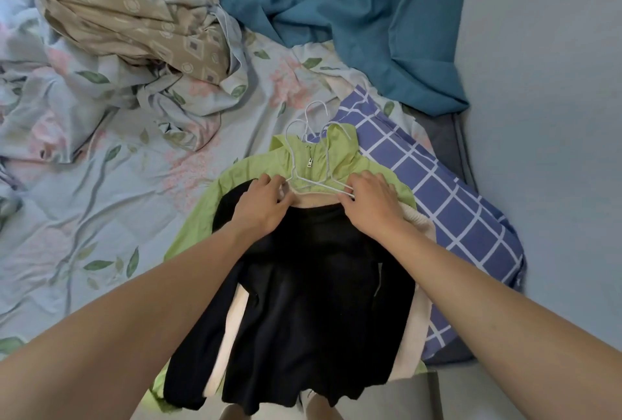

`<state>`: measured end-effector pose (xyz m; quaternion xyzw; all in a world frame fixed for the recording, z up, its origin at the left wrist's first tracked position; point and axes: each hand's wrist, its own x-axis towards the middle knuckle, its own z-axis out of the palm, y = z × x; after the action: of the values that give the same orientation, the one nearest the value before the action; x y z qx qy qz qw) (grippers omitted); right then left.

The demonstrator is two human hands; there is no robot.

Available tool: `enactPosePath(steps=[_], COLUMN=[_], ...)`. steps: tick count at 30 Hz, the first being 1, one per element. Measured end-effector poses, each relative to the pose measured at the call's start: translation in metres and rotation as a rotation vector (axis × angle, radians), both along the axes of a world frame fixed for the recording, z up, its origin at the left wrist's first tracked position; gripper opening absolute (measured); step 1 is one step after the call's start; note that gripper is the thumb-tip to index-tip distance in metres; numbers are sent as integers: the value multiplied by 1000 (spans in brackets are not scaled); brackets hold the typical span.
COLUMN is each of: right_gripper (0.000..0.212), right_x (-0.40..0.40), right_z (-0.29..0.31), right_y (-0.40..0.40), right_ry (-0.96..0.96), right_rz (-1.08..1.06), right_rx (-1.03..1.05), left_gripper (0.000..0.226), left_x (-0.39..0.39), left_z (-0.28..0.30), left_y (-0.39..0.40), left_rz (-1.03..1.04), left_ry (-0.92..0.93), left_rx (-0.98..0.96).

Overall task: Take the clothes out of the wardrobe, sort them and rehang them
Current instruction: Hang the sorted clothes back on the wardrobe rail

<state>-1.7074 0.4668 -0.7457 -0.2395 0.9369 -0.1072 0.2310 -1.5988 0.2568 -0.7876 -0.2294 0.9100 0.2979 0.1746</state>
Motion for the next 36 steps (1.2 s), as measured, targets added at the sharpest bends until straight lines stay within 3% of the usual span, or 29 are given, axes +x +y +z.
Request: enactPosePath(steps=[5, 19, 24, 27, 36], right_gripper=[21, 31, 29, 30, 38], right_x=[26, 151, 174, 183, 237], right_z=[45, 282, 364, 403, 467], right_y=[0, -23, -59, -72, -107], right_ry=[-15, 4, 80, 66, -14], right_rz=[2, -35, 103, 200, 569], right_rx=[-58, -131, -195, -251, -404], left_gripper=[23, 28, 36, 24, 15], left_x=[24, 144, 191, 220, 338], left_z=[36, 279, 361, 404, 480], left_y=[-3, -17, -29, -30, -5], left_rz=[-3, -28, 109, 167, 507], left_ry=[159, 378, 454, 513, 545], left_rx=[47, 110, 33, -23, -253])
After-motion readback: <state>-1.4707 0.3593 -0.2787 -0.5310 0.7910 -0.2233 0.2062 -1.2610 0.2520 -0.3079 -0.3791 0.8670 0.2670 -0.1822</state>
